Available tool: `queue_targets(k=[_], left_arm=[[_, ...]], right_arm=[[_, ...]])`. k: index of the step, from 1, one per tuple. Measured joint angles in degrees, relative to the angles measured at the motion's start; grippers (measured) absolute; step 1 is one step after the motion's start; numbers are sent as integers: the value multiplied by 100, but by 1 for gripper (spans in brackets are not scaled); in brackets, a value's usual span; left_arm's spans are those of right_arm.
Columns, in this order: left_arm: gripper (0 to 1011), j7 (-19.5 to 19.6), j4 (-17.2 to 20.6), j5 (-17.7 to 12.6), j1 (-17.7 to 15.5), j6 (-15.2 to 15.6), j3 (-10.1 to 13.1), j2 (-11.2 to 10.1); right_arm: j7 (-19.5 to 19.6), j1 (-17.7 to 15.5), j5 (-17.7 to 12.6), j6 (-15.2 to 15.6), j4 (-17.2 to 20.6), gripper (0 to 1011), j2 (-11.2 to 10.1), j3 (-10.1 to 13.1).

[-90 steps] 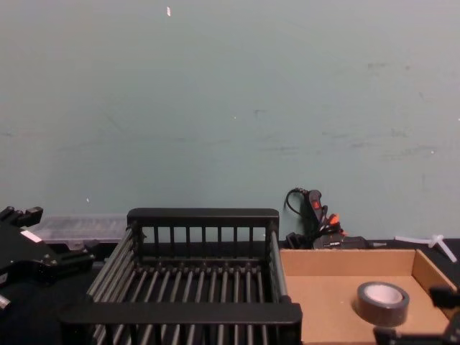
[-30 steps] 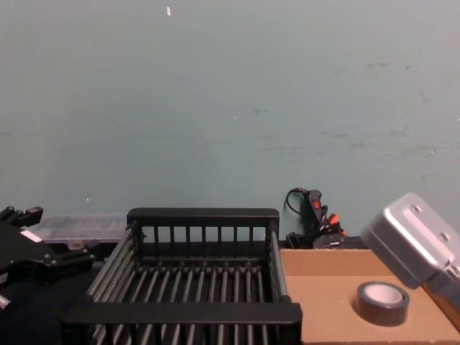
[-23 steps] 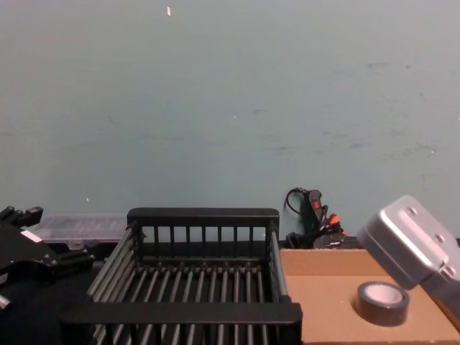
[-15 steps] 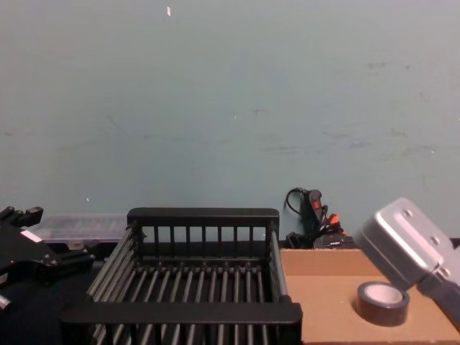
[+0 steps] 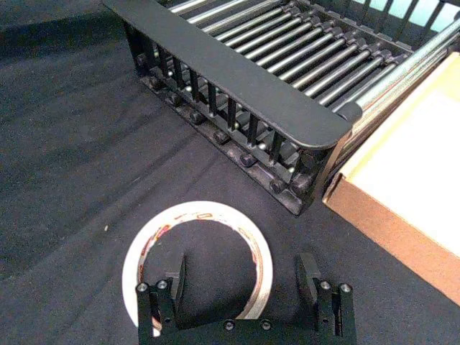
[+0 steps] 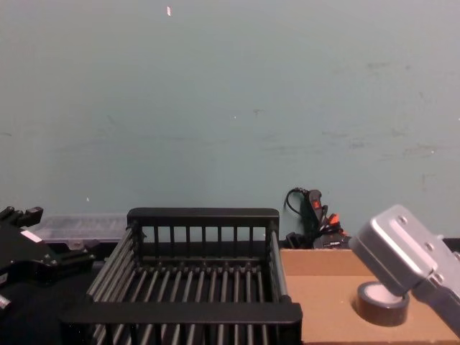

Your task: Pick up the white tape and place it into the black box , Pick up the silver tape and place it into the brown box.

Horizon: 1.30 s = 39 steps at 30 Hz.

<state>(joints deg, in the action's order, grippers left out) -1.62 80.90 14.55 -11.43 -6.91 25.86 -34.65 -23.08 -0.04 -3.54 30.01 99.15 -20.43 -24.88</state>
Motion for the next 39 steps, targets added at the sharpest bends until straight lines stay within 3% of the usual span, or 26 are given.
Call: queue_targets(k=[30, 39], left_arm=[[1001, 0, 0, 0, 0, 0, 0, 0], [1001, 0, 0, 0, 0, 0, 0, 0]], right_arm=[[43, 11, 0, 20, -53, 1002, 12, -20], [38, 11, -2, 19, -46, 767, 12, -15]])
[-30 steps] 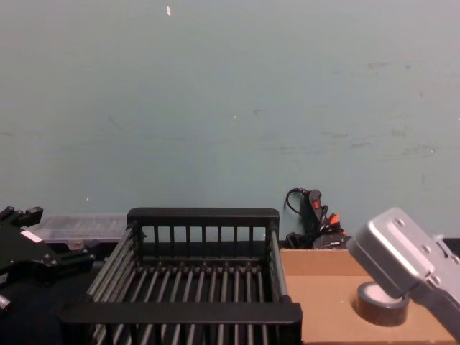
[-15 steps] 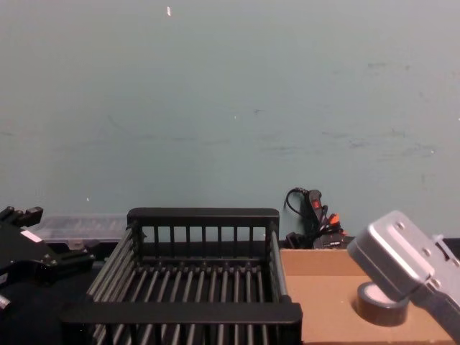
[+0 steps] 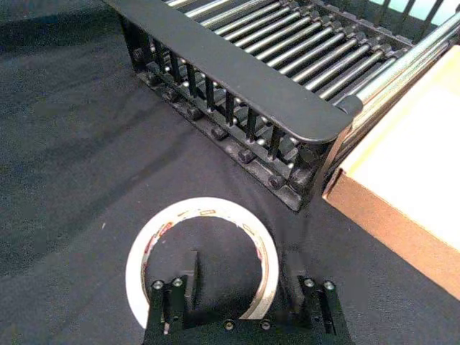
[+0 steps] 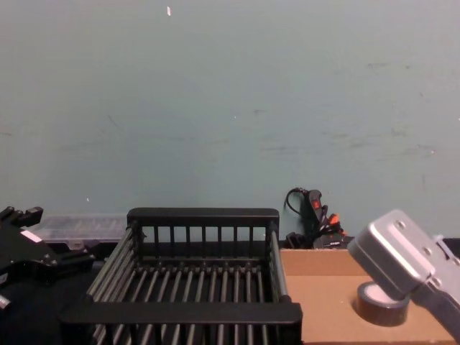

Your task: Pick up the white tape and place it into the black box , Pick up the silver tape and place it into the brown box.

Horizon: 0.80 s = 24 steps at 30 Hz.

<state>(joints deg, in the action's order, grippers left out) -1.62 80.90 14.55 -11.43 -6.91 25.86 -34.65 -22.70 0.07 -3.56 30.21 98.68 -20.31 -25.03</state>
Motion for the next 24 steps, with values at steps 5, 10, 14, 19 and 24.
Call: queue_targets(k=[5, 10, 14, 19, 24], left_arm=[[1001, 0, 0, 0, 0, 0, 0, 0], [1001, 0, 0, 0, 0, 0, 0, 0], [1001, 0, 0, 0, 0, 0, 0, 0], [1001, 0, 0, 0, 0, 0, 0, 0], [1001, 0, 0, 0, 0, 0, 0, 0]], right_arm=[[-1, 0, 1, 0, 1, 632, 0, 2], [-1, 0, 10, 0, 1, 478, -1, 3], [-4, 0, 9, 1, 2, 334, 0, 3], [-4, 0, 7, 1, 1, 190, 0, 2], [-4, 0, 5, 1, 1, 112, 0, 1]])
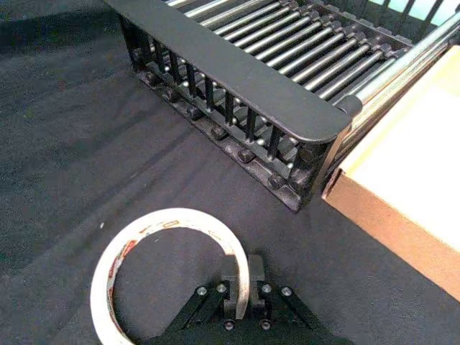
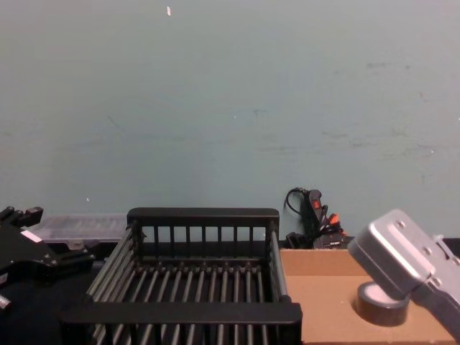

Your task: Pick up the white tape and place it into the black box , Pick up the silver tape and place it into the brown box.

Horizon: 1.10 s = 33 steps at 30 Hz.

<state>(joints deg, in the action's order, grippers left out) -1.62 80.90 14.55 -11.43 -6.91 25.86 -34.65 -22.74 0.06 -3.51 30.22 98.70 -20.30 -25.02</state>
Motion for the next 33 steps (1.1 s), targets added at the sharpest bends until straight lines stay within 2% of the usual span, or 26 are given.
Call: queue_targets(k=[19, 33], left_arm=[[1001, 0, 0, 0, 0, 0, 0, 0], [1001, 0, 0, 0, 0, 0, 0, 0]], right_arm=[[-64, -7, -107, -47, 68, 101, -27, 34], [-162, 3, -295, -158, 370, 101, -198, 40]])
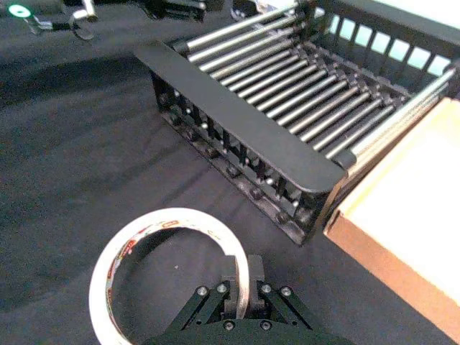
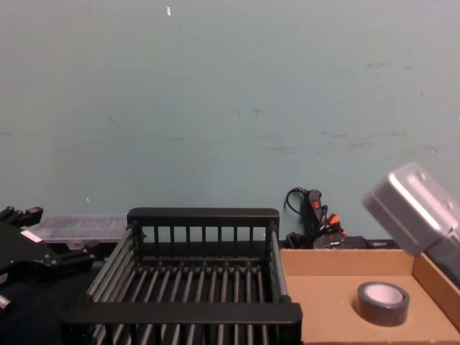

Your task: Pick up the white tape and place it into the black box , Pick up the silver tape and place it into the brown box.

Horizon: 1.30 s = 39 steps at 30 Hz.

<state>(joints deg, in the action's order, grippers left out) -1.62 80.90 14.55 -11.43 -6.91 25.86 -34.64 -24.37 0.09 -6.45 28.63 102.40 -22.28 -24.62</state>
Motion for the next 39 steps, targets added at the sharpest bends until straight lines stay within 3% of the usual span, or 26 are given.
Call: queue_targets(k=[12, 19, 29, 39], left_arm=[[1001, 0, 0, 0, 0, 0, 0, 0], [1001, 0, 0, 0, 0, 0, 0, 0], [1001, 0, 0, 0, 0, 0, 0, 0], [1001, 0, 0, 0, 0, 0, 0, 0]], right_arm=[[-97, 19, -224, -248, 306, 101, -259, 28], [-41, 98, -357, -424, 383, 101, -310, 104], [113, 455, -424, -624, 216, 101, -218, 126], [321, 1071, -226, -877, -373, 100, 86, -19]])
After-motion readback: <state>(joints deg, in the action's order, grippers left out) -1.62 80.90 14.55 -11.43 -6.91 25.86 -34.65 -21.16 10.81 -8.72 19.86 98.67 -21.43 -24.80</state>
